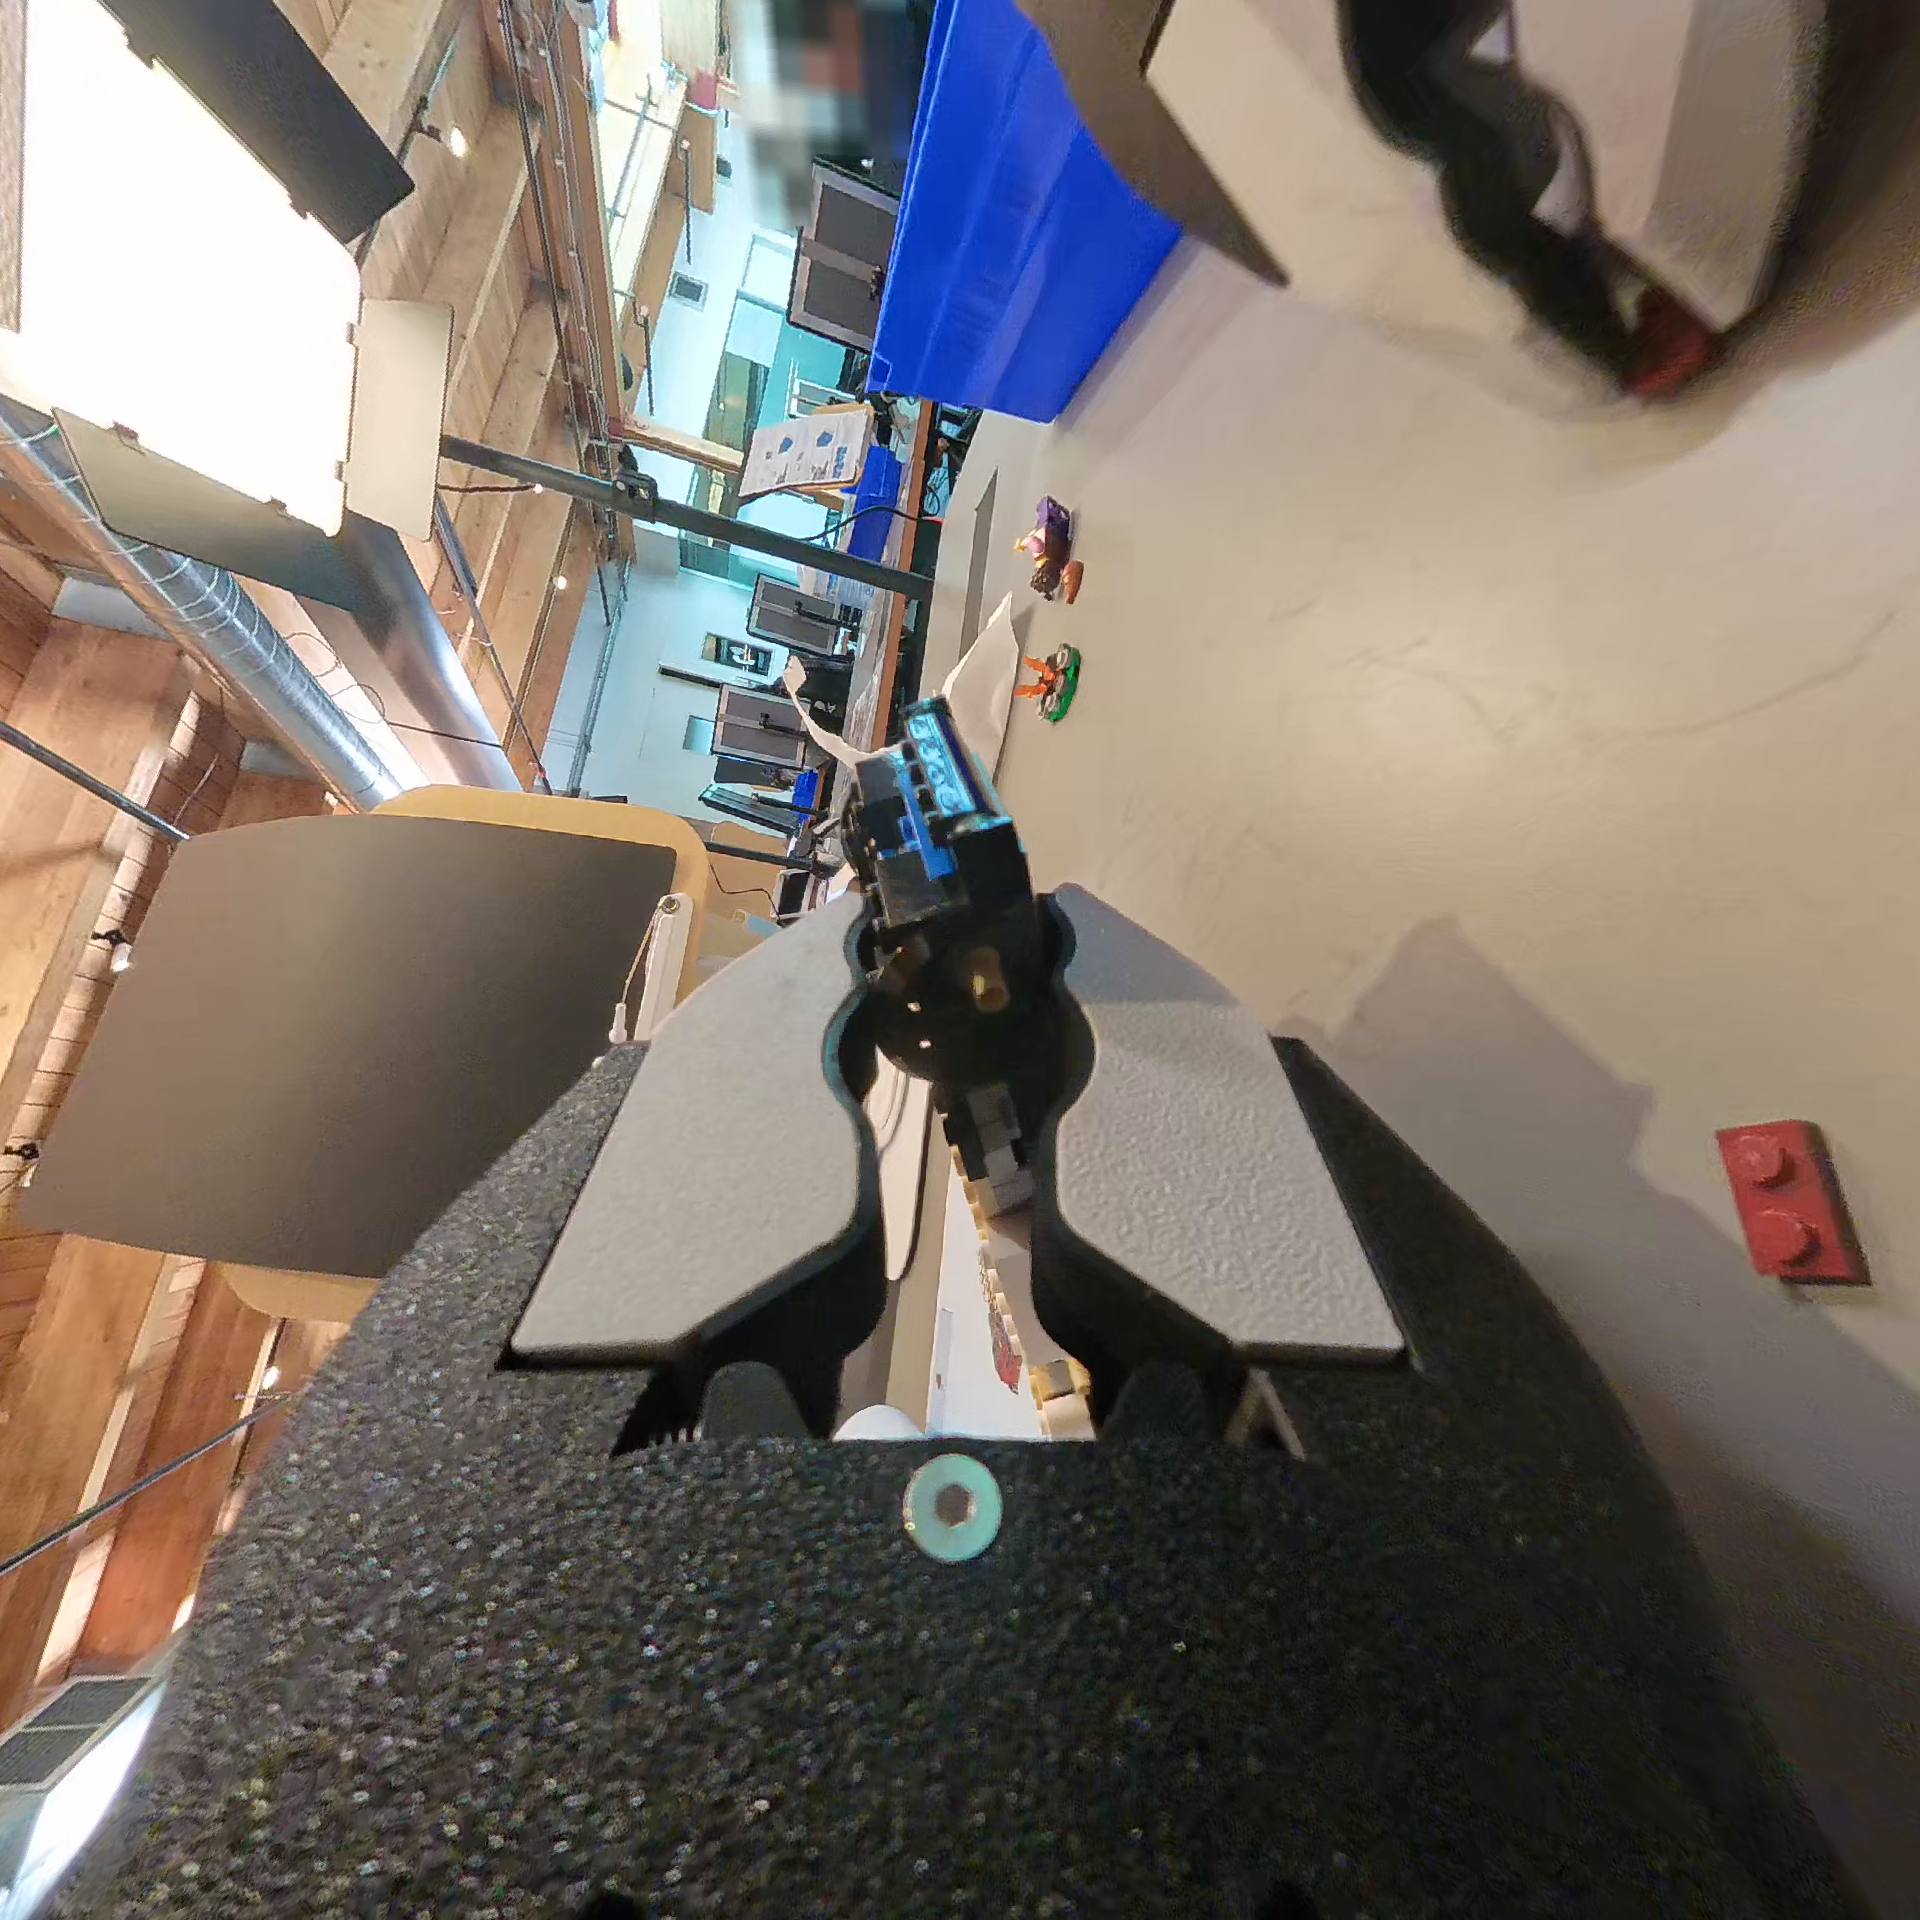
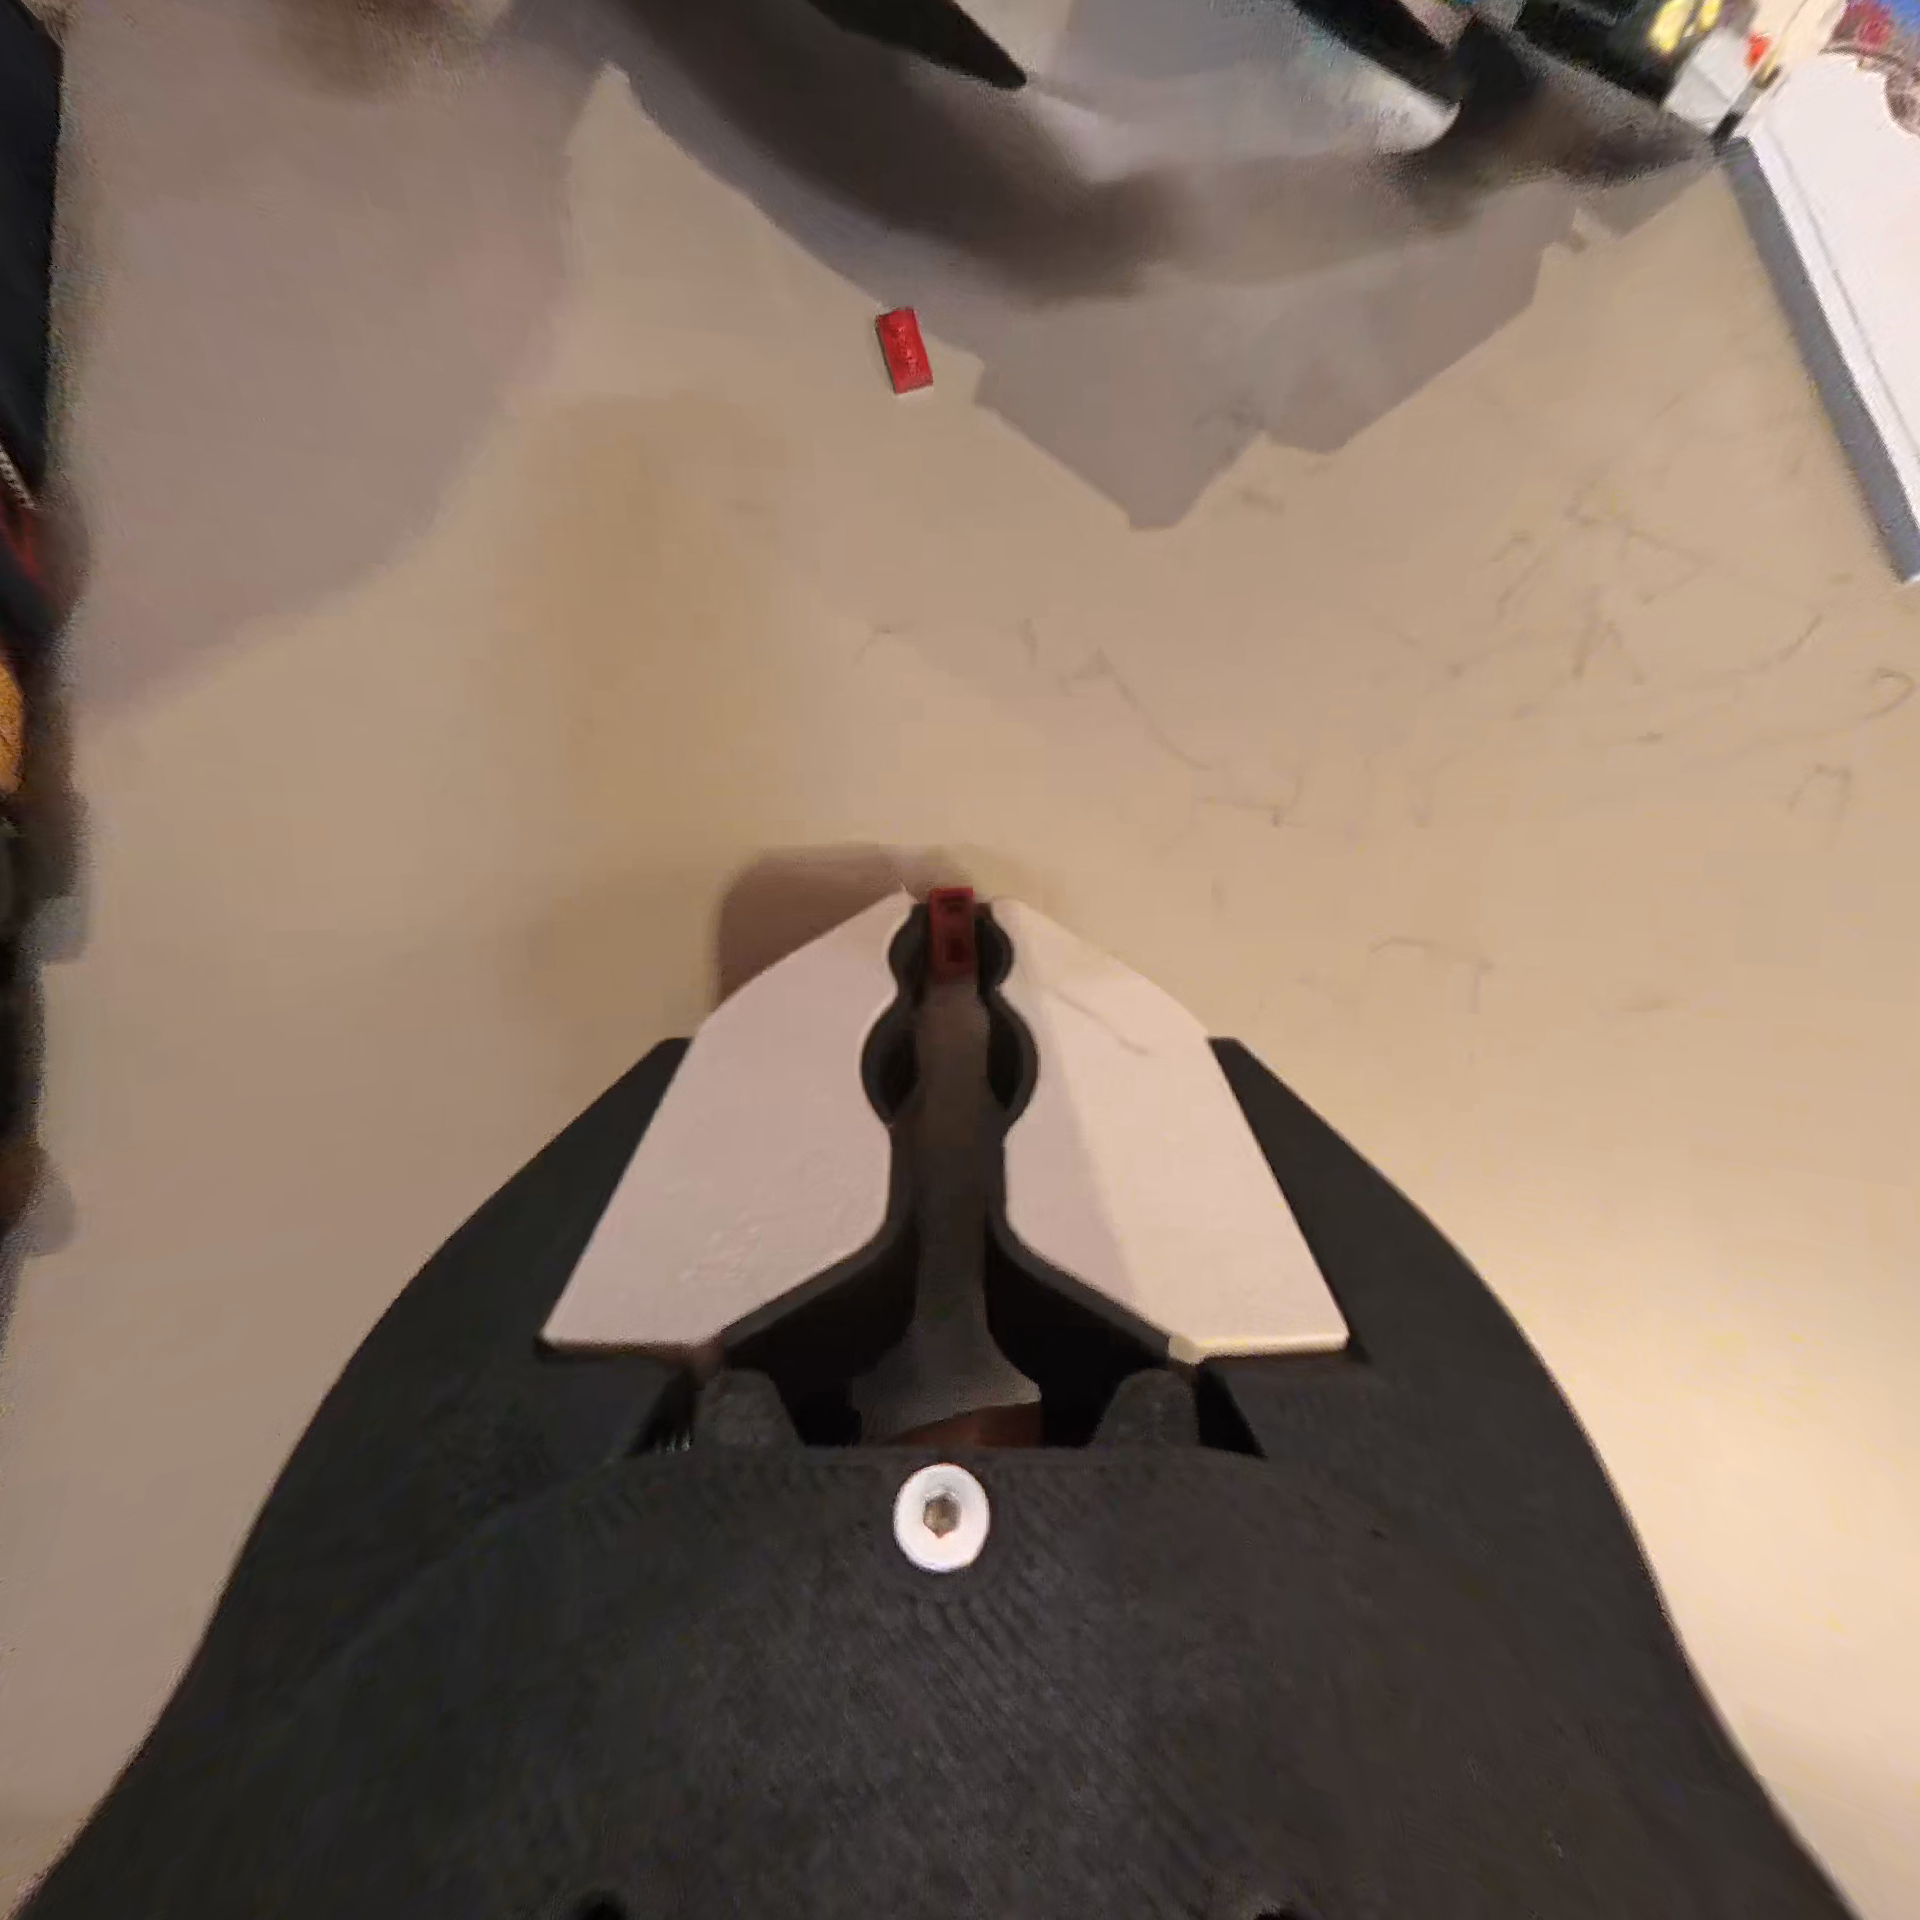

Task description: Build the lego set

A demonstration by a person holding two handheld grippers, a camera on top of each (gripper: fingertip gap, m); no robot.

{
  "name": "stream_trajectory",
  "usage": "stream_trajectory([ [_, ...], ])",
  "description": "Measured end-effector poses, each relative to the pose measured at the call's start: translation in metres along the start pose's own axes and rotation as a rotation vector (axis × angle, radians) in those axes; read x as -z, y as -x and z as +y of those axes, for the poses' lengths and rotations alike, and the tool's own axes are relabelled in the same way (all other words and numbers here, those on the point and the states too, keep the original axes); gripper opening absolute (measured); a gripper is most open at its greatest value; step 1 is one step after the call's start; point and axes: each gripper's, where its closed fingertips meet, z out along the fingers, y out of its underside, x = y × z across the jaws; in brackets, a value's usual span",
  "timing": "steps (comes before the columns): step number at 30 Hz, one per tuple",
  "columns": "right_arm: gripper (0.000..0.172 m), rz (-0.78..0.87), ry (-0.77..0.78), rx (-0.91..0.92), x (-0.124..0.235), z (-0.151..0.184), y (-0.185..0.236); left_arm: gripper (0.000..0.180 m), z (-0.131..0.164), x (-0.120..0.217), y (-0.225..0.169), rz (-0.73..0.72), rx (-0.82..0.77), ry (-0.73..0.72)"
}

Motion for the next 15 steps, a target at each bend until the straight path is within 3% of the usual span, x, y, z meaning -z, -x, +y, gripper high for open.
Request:
stream_trajectory([
  [3,0.008,0.066,0.002,0.052,-0.006,-0.01,-0.021,0.028,0.002,0.0,-0.002,0.008,-0.002,0.001],
  [10,0.008,0.235,-0.176,0.195,-0.009,-0.059,-0.069,0.028,0.004,-0.001,0.0,-0.007,-0.022,0.022],
  [15,0.008,0.553,-0.297,0.358,0.002,-0.069,-0.095,0.028,0.001,0.0,0.003,-0.011,-0.029,0.022],
])
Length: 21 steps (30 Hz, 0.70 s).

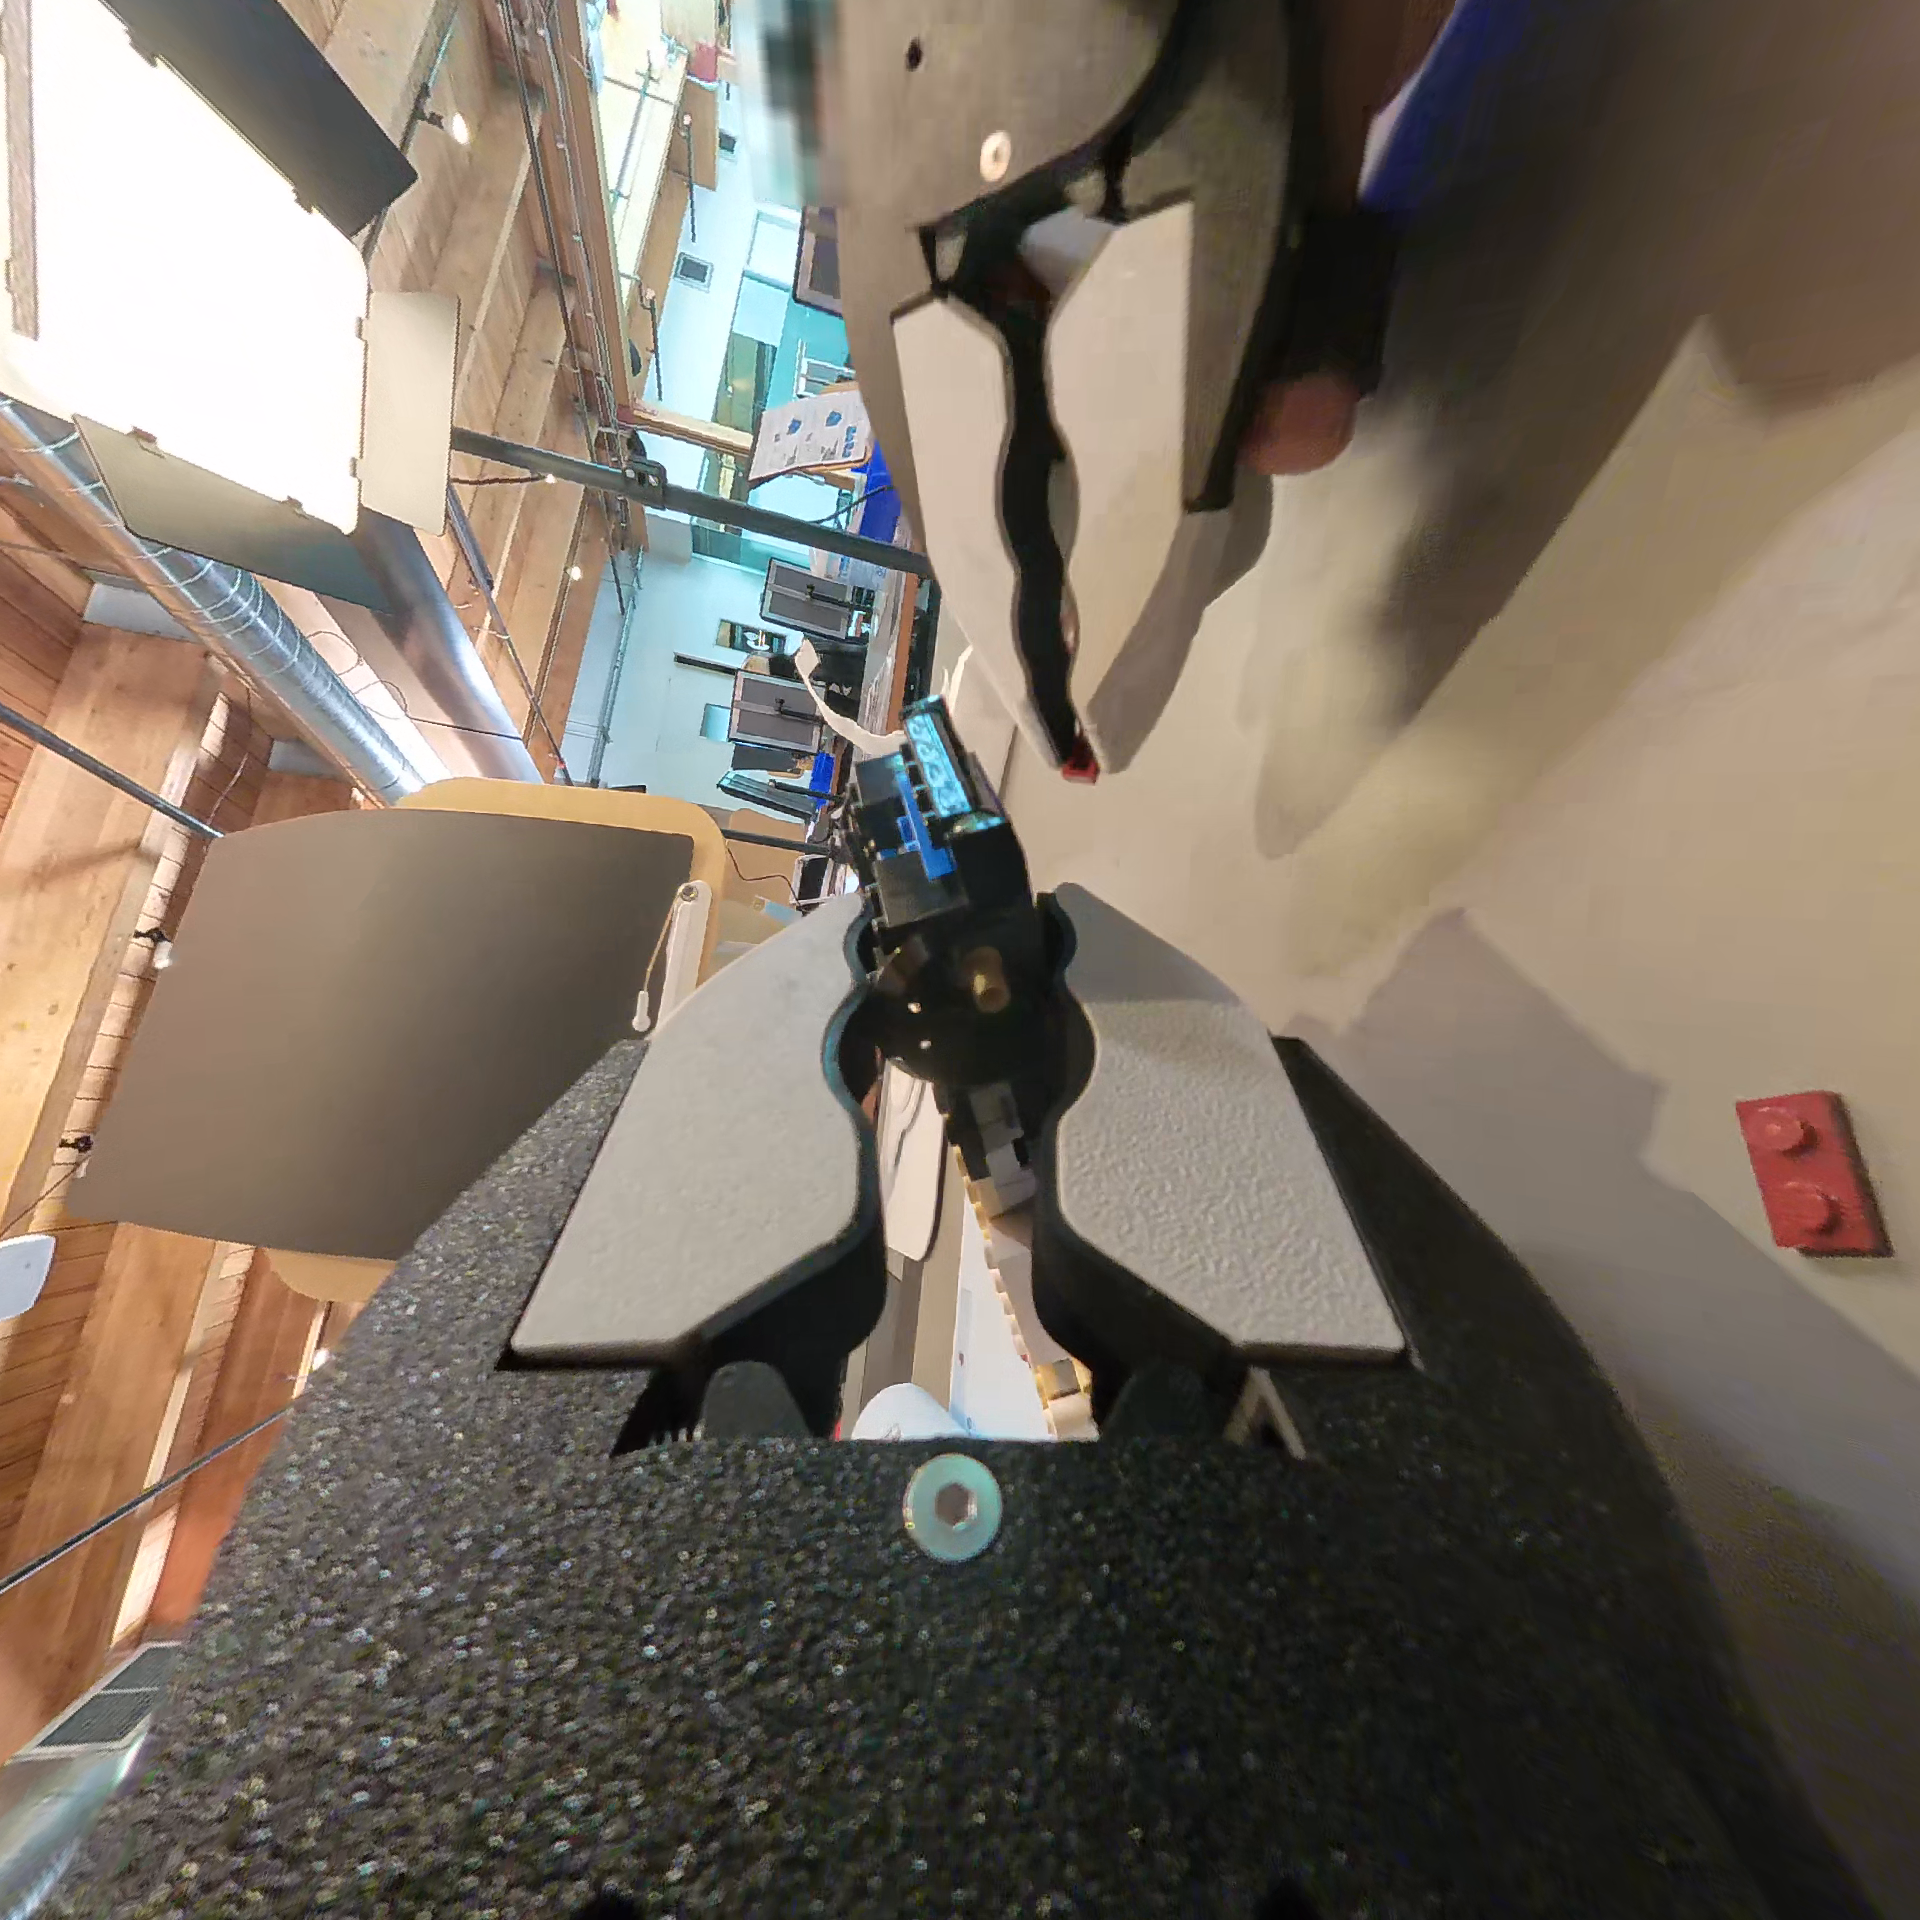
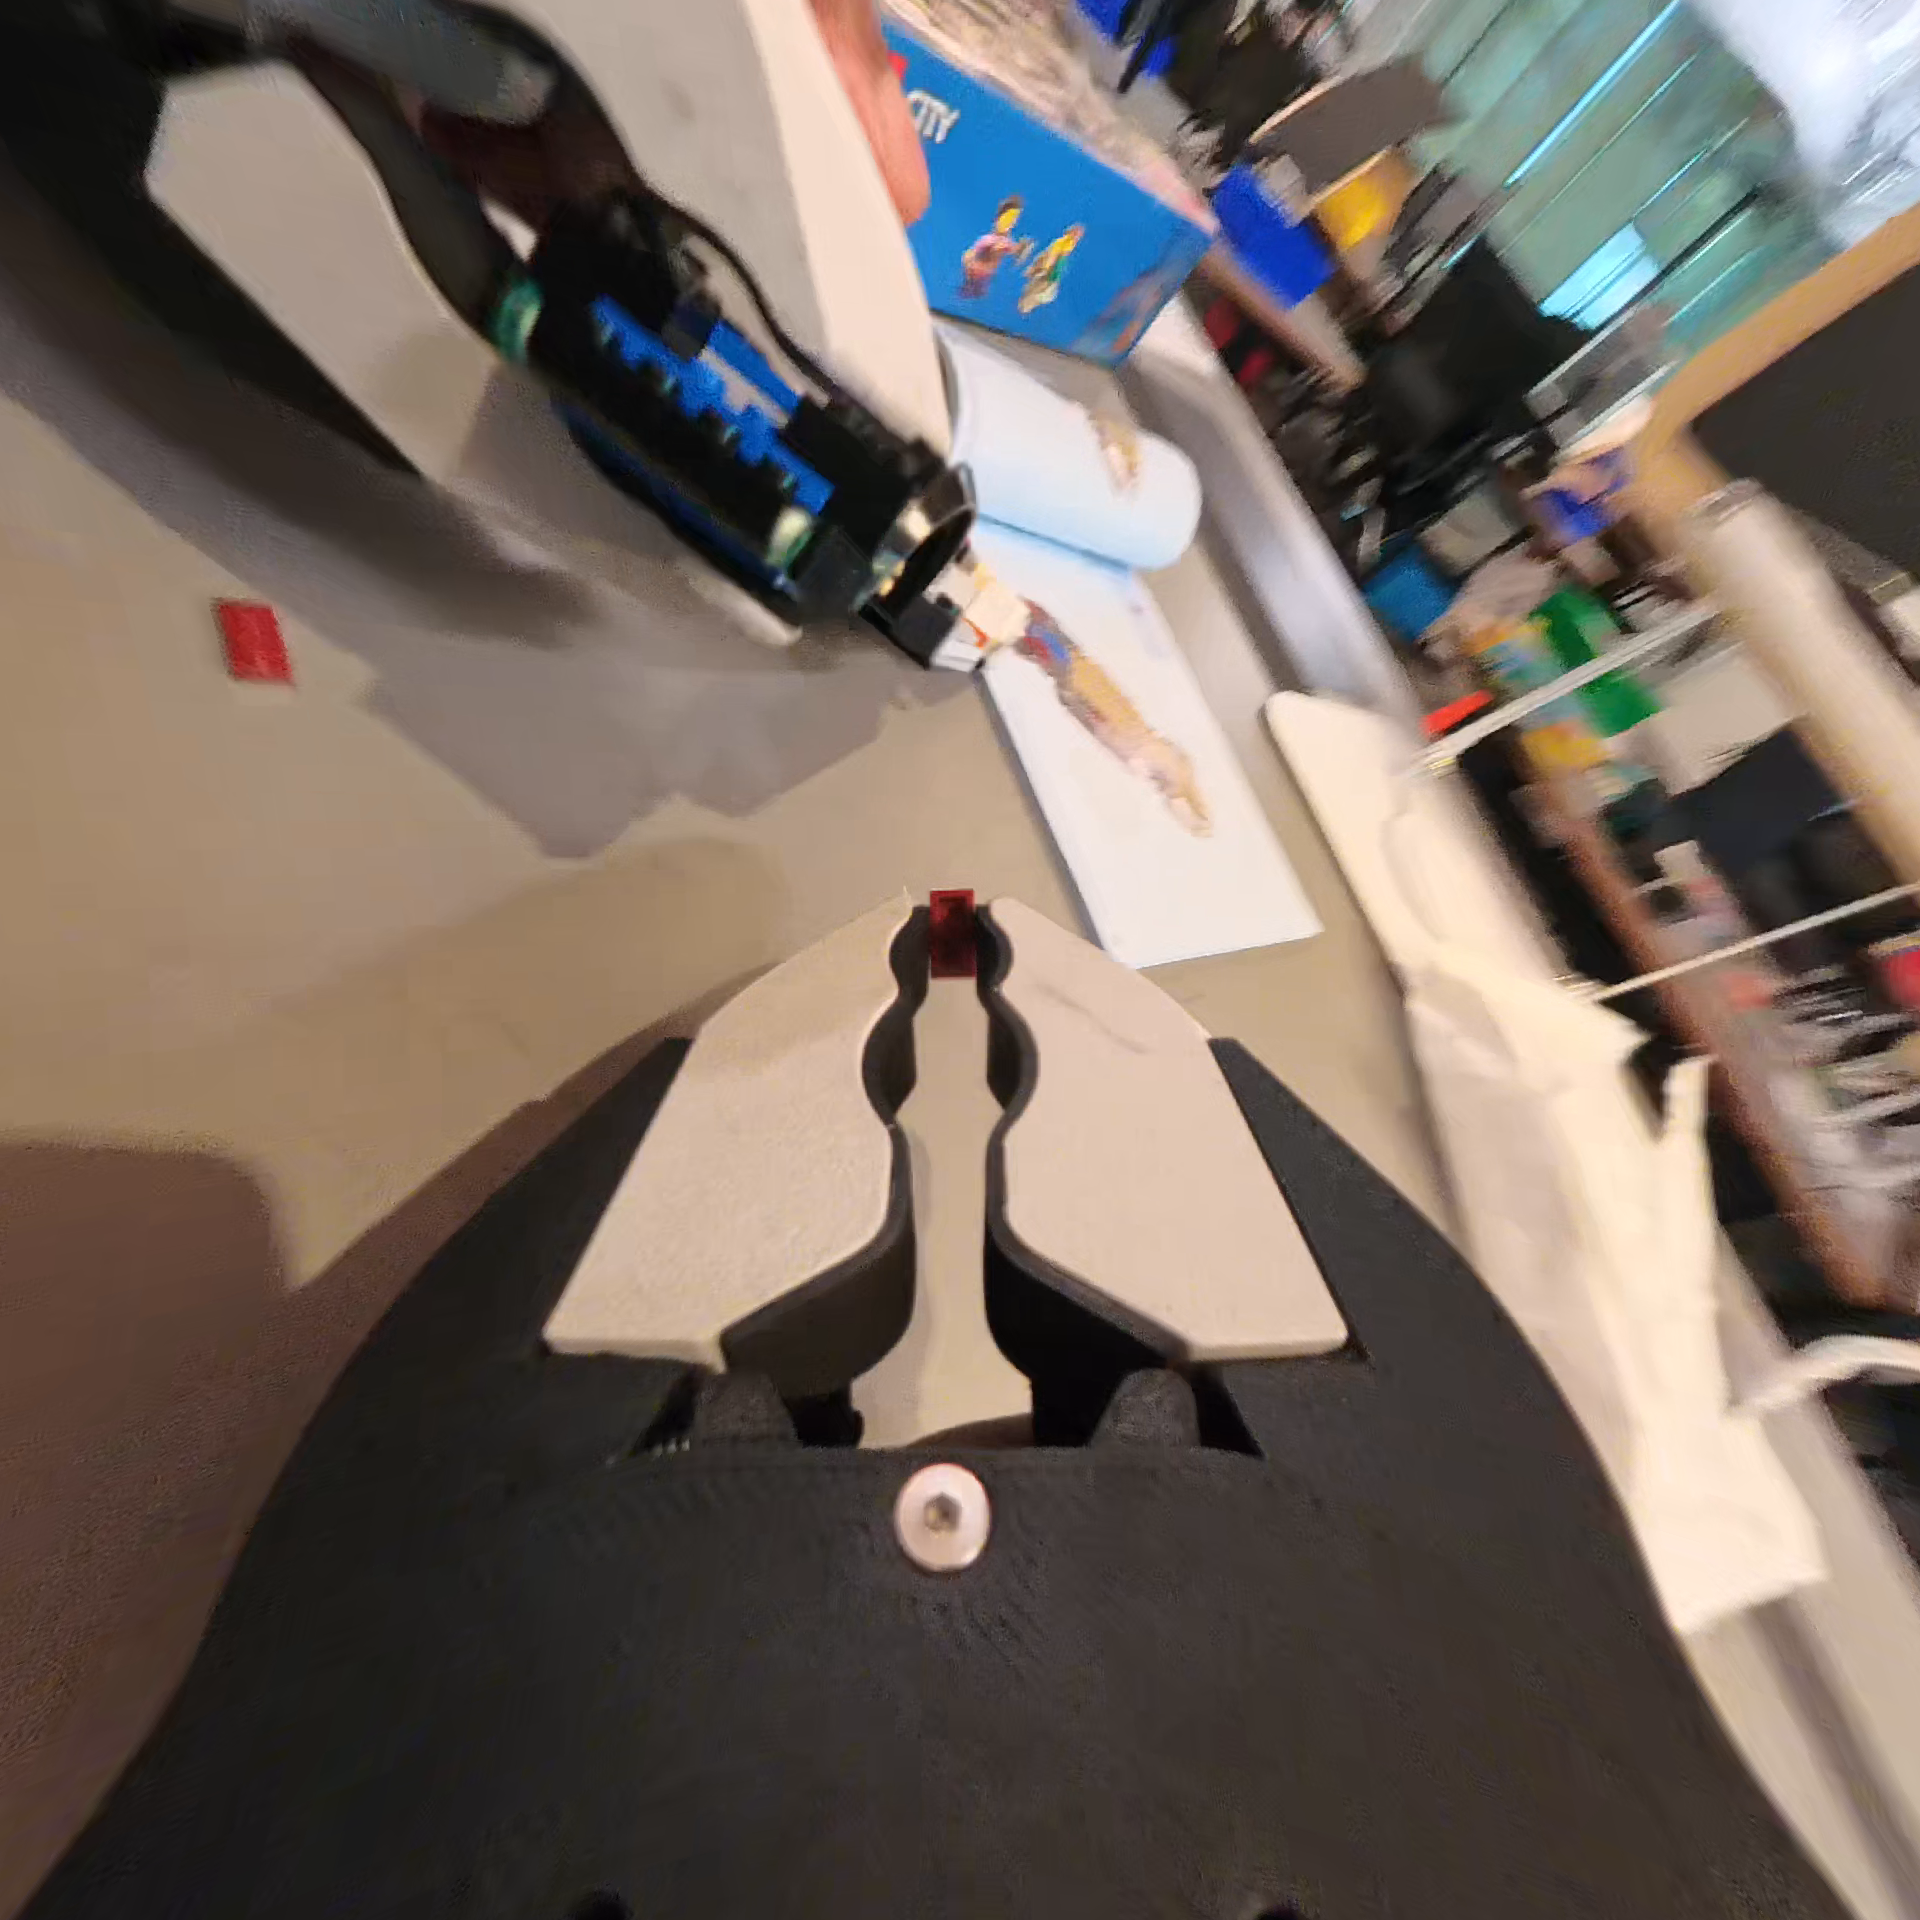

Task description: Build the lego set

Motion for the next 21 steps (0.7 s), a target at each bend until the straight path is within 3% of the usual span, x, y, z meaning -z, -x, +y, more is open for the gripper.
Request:
stream_trajectory([
  [3,0.008,0.045,0.018,0.157,0.003,0.007,0.006,0.028,-0.004,0.0,-0.001,0.011,0.017,-0.017],
  [6,0.009,0.004,0.035,0.17,0.004,0.008,0.014,0.028,-0.005,-0.002,-0.004,0.022,0.018,-0.02],
  [12,0.019,-0.044,0.05,0.062,0.008,0.01,0.013,0.028,-0.008,0.0,0.001,0.019,0.058,-0.035],
  [21,0.021,-0.141,0.2,-0.09,-0.002,0.027,0.019,0.028,-0.008,0.003,0.007,0.014,0.056,-0.032],
])
